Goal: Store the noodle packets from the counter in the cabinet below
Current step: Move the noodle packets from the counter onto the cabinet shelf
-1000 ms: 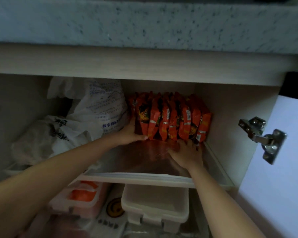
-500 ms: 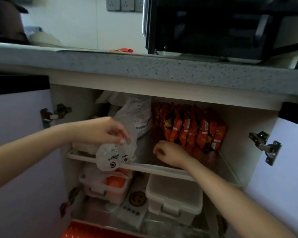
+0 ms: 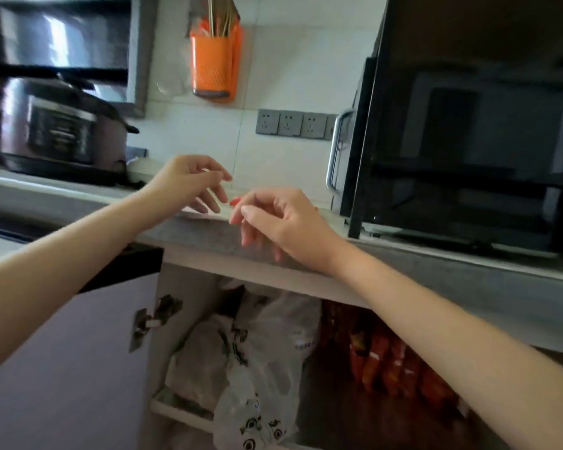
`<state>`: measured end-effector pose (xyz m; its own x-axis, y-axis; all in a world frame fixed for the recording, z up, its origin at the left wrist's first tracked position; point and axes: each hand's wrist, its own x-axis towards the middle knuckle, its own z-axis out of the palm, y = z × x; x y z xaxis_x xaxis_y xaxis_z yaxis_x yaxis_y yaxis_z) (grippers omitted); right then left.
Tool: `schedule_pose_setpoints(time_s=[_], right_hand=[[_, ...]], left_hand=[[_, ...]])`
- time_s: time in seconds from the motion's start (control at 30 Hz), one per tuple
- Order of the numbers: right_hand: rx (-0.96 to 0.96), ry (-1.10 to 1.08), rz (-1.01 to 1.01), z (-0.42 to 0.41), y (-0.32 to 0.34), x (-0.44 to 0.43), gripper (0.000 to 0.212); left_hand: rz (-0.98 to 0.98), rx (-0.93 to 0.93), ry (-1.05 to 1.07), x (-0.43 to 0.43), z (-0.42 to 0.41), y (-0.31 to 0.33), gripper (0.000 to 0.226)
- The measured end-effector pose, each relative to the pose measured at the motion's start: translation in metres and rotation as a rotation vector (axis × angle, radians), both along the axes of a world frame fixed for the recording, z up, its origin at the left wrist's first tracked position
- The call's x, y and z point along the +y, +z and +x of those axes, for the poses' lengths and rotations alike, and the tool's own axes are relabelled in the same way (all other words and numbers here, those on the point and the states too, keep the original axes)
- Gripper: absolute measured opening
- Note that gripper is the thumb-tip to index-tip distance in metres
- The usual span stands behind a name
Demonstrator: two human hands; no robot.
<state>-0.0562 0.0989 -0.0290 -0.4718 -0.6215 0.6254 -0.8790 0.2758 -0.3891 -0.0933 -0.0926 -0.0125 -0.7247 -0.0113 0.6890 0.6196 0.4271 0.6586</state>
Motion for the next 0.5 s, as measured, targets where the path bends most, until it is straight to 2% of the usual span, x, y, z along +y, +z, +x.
schedule_pose_setpoints(time_s=[0.03, 0.1, 0.17, 0.2, 0.27, 0.37, 0.5], right_hand=[[0.014, -0.011, -0.023, -0.008, 0.014, -0.007, 0.022], [0.0, -0.103, -0.002, -0.037, 0.041, -0.02, 0.023], [-0.055, -0.276, 0.044, -0.076, 0.064, -0.035, 0.02], [-0.081, -0.366, 0.082, -0.095, 0.074, -0.042, 0.02], [-0.115, -0.506, 0.225, -0.13, 0.09, -0.056, 0.026], [-0.111, -0.654, 0.497, -0.178, 0.106, -0.069, 0.04], [-0.178, -0.778, 0.755, -0.228, 0.113, -0.067, 0.056]], left_hand=[[0.024, -0.02, 0.063, -0.003, -0.017, 0.002, 0.015], [0.004, -0.186, 0.139, -0.008, -0.051, 0.009, 0.011], [-0.289, -0.405, 0.211, -0.015, -0.075, 0.024, 0.016], [-0.455, -0.451, 0.221, -0.018, -0.084, 0.031, 0.02], [-0.66, -0.443, 0.225, -0.022, -0.095, 0.036, 0.025], [-0.902, -0.299, 0.469, -0.032, -0.104, 0.025, 0.029], [-0.878, -0.277, 0.48, -0.043, -0.116, 0.016, 0.026]])
